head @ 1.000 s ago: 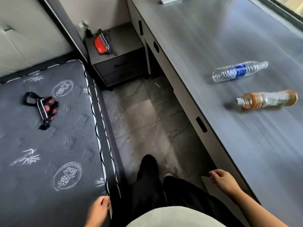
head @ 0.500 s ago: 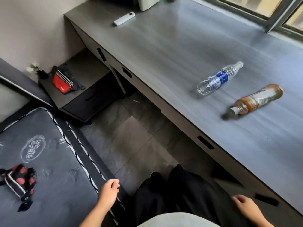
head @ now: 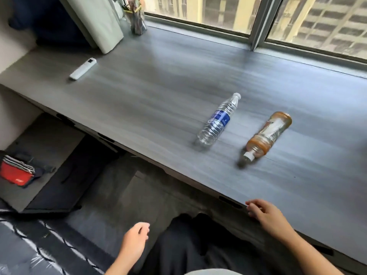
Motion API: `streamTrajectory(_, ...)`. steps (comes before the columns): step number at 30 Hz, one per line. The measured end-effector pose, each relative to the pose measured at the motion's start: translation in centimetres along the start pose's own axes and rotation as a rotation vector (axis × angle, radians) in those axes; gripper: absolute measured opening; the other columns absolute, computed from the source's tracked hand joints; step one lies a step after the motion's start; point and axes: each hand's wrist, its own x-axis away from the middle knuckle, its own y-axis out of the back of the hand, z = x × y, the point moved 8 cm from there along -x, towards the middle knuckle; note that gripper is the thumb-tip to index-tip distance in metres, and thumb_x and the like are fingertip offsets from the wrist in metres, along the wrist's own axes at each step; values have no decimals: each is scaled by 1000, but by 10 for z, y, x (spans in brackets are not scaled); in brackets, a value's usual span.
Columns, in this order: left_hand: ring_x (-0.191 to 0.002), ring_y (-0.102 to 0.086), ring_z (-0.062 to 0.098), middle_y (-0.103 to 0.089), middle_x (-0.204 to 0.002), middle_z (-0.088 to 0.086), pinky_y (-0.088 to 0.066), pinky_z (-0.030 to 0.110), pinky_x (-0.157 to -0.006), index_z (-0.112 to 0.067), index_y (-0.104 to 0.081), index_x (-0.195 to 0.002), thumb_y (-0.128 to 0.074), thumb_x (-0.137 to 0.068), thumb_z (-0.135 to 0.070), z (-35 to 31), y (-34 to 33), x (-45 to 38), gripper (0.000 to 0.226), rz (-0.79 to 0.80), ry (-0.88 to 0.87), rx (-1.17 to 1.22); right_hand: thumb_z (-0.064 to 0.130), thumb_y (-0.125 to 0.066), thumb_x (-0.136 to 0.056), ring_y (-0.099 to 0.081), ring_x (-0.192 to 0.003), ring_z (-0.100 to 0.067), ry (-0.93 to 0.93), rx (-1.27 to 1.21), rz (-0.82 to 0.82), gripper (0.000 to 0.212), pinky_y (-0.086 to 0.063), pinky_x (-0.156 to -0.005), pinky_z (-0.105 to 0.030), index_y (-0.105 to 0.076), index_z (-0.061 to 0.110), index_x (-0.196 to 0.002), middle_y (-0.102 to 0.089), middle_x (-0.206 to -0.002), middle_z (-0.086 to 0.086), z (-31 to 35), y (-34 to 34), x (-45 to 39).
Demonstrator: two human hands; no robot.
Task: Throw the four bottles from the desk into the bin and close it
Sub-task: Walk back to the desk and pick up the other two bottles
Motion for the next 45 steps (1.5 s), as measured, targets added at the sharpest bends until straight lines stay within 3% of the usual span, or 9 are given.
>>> streamTrajectory(5,-88,-63,13,-65,-90,-8,-45,23,-73,-28,-62,-94,-48,-92,-21,-140,-10,-21,16,84,-315,-95,17,-53,-92,-66,-89,-22,41,-179,-167,15,-52,-86,-42,-61,17,-105,-70,-88,-7,57,39,-22)
streamTrajectory(9,-87,-57,9,-64,-103,0,-39,14,-70,-18,-63,-107,-54,-89,-27,-254,-32,-43,23,84,-530,-173,25,-58,-89,-63,-94,-28,-58,-266,-397,34,-49,-82,-39,-56,8,-118,-67,-97,-12,69,75,-50)
streamTrajectory(16,-125,-43,27,-45,-135,12,-40,38,-102,-10,-38,-133,-62,-77,-49,-367,-96,-83,72,133,-680,-446,52,-66,-76,-50,-119,-36,-362,-297,-606,83,-42,-98,-45,-36,4,-136,-51,-132,-20,56,92,-89)
streamTrajectory(23,-119,-45,32,-49,-130,15,-41,40,-98,-6,-35,-130,-66,-69,-56,-385,-138,-104,85,147,-675,-618,59,-74,-62,-53,-119,-34,-468,-362,-648,97,-46,-97,-42,-38,2,-132,-54,-131,-17,59,80,-114)
streamTrajectory(29,-98,-58,29,-59,-114,11,-47,32,-79,-9,-48,-116,-69,-68,-39,-381,-129,-116,60,265,-555,-407,50,-75,-67,-58,-111,-33,-490,-364,-635,82,-49,-90,-40,-42,2,-125,-61,-123,-17,60,77,-114)
streamTrajectory(32,-82,-56,21,-61,-101,4,-40,25,-71,-11,-50,-112,-71,-69,-30,-377,-124,-117,51,383,-521,-306,42,-76,-70,-62,-103,-30,-453,-571,-592,75,-52,-87,-40,-45,4,-126,-64,-115,-14,58,70,-106)
streamTrajectory(35,-80,-60,21,-63,-93,2,-46,30,-73,-13,-51,-109,-71,-64,-33,-375,-117,-113,53,460,-514,-234,32,-75,-74,-64,-89,-27,-349,-856,-527,65,-54,-73,-41,-48,4,-126,-64,-108,-15,64,62,-89)
streamTrajectory(40,-84,-66,29,-67,-97,11,-53,50,-83,-18,-51,-104,-67,-57,-36,-363,-121,-86,53,630,-481,-198,29,-76,-72,-67,-95,-25,-293,-1095,-469,60,-60,-66,-39,-46,16,-122,-63,-114,-10,69,44,-33)
streamTrajectory(45,-72,-60,17,-66,-91,5,-49,28,-61,-17,-52,-109,-67,-59,-34,-341,-137,-40,55,821,-533,-320,51,-71,-57,-66,-74,-14,-286,-1129,-527,62,-51,-51,-25,-50,25,-110,-66,-104,-5,56,27,37)
